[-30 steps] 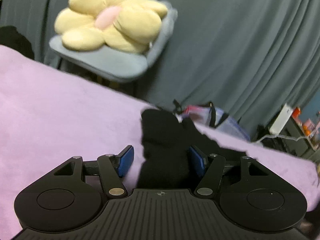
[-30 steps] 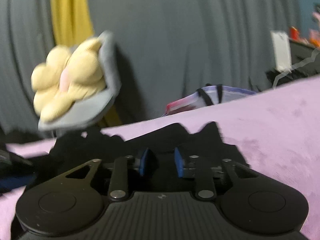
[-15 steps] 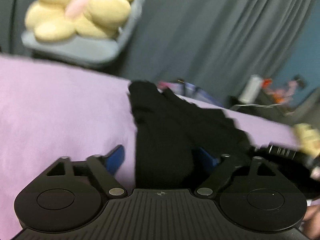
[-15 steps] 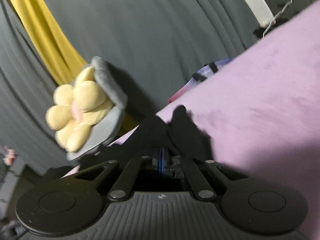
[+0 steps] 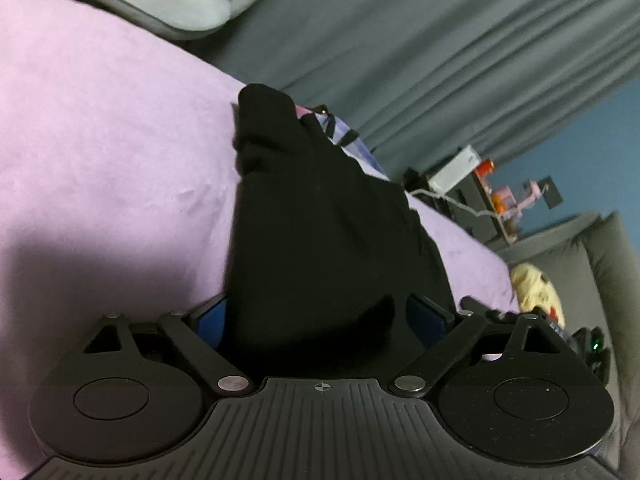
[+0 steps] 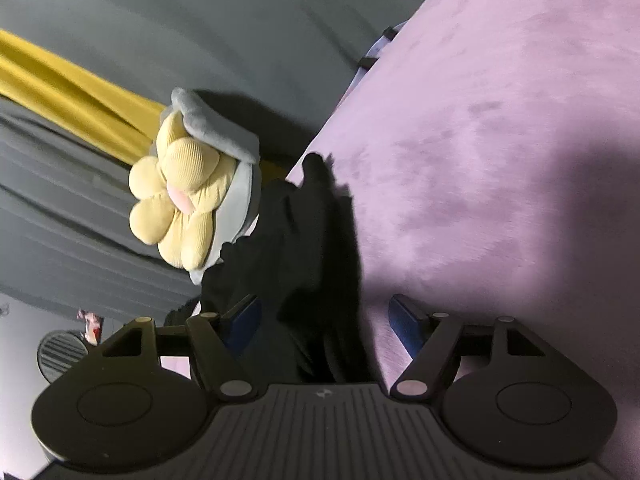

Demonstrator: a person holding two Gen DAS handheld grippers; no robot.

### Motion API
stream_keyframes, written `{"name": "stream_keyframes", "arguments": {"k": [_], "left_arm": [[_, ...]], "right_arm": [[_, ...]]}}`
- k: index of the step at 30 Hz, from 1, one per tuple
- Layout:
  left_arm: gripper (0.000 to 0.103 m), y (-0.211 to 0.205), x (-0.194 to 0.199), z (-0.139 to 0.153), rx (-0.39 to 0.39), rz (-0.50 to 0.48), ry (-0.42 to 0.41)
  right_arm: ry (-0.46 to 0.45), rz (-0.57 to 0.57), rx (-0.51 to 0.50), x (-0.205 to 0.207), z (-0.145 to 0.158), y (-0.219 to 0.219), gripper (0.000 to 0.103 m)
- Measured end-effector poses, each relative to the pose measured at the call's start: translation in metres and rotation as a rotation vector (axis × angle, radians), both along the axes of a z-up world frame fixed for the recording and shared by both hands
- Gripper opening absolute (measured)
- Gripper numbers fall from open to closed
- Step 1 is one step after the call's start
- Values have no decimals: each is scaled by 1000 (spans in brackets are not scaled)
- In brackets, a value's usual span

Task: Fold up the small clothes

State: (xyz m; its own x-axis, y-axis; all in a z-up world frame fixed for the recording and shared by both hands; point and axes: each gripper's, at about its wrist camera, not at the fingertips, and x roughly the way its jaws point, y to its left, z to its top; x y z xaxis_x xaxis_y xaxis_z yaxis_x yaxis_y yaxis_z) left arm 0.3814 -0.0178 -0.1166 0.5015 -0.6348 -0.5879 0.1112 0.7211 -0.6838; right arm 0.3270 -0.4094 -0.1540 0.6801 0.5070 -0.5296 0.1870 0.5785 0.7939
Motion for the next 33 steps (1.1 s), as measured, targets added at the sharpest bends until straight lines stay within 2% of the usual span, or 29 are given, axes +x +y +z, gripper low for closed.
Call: {"name": "stream_keyframes", "arguments": {"k": [3,4,5,7,8,9,10,11,14,17,21,25,27,28,30,32,33], "left_arm": [[92,1,3,-2,-14,8,12],[86,0,4,-1,-3,8,13],[77,0,4,-1,15,12,17],[66,1,4,-1,23,29,36],[56,5,4,-1,7,46,53],[51,8,3,-1,-7,62,69],[40,11,2,-1,-32,75,82],[37,12,0,1,-47,81,83],[35,18,-8,15,-58,73,51],[34,33,-22,35,-44,72,-8],[34,79,-54,59,-27,114,-48],[35,121,-96,66,43,144,-61],[39,131,-111,61,103,151,-39],[41,135,-119,56,132,159,-26],[44,141,-132,51,168,175,-33],[50,145,-141,47,155,176,-48],[51,146,-144,44,128,175,-47]], "right_arm": [[-22,12,-32,8,4,13,71],[-31,18,-48,8,6,18,69],[-28,32,-70,10,7,23,55],[-14,45,-101,14,10,34,43],[-12,50,-104,15,12,38,35],[-6,50,-114,14,13,42,34],[-10,50,-122,12,17,45,31],[-17,53,-117,11,21,48,29],[-44,82,-87,6,33,56,28],[-55,163,-72,5,43,77,27],[-50,280,-19,-5,41,118,27],[-28,414,22,-27,29,159,28],[-21,441,-16,-38,23,166,36],[-16,427,-29,-47,23,163,42],[-14,396,-33,-64,20,153,48],[1,380,-13,-83,18,147,58],[10,387,-20,-93,15,146,59]]}}
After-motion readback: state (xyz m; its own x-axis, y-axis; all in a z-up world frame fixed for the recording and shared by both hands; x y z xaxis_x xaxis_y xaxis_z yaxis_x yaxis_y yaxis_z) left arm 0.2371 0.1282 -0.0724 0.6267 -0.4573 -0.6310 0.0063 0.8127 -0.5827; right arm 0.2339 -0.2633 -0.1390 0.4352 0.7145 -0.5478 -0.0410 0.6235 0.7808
